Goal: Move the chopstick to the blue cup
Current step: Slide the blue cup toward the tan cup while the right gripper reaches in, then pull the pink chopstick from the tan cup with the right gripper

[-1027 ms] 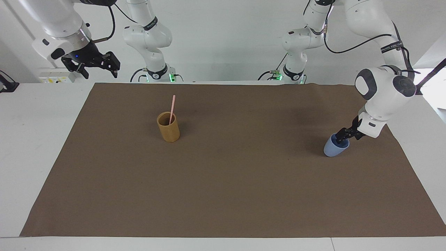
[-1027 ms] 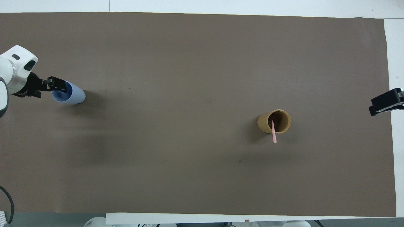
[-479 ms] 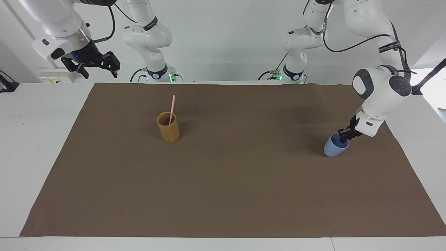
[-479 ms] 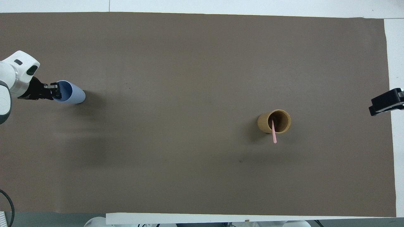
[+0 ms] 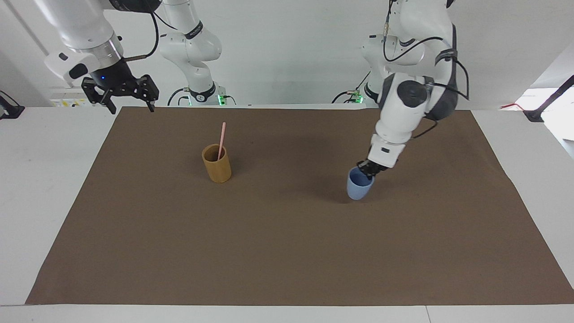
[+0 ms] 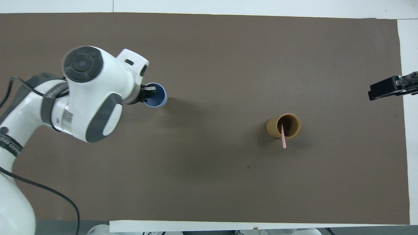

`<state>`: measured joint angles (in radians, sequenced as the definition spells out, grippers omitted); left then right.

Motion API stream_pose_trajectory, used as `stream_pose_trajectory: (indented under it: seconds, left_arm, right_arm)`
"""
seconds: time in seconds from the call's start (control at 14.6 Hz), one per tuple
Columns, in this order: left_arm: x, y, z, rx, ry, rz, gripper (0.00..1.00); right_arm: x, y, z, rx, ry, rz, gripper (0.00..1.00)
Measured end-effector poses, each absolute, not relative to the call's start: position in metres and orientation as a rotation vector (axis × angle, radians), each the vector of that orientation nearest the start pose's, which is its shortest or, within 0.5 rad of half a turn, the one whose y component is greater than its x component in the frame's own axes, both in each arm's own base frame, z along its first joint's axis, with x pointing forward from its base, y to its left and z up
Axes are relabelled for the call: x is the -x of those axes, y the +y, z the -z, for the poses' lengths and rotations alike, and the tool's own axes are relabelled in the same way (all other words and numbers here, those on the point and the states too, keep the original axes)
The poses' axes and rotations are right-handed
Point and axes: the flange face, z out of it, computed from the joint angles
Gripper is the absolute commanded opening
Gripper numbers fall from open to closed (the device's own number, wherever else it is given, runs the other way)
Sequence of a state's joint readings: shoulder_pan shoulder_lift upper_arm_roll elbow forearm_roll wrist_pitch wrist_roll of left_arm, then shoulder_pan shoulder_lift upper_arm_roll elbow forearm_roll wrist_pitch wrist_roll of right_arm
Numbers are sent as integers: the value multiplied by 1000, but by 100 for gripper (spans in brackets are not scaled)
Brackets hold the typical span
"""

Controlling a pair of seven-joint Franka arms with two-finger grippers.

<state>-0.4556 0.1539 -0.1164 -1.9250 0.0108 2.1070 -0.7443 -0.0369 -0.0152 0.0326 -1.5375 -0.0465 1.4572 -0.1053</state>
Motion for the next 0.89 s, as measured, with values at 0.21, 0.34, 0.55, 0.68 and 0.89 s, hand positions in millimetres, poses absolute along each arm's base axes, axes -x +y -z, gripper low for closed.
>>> stream_pose_trajectory:
  seconds: [0.21, 0.34, 0.55, 0.68, 0.89]
  left_arm:
    - [-482, -353, -389, 3170, -260, 43, 74]
    - [-485, -350, -382, 3167, -270, 40, 100]
    - [-486, -349, -385, 3162, -273, 33, 100]
    - [-486, -347, -400, 3150, -276, 16, 100]
    - [-493, -315, -453, 3122, -359, 7, 100]
  right_arm:
    - [-539, -15, -625, 3140, -122, -90, 100]
    - [-532, -10, -605, 3070, -109, -80, 100]
    - [-506, 14, -574, 3018, -87, -141, 100]
    - [-496, 42, -556, 3017, 62, -121, 100]
    - [-498, 90, -521, 2995, 269, -250, 100]
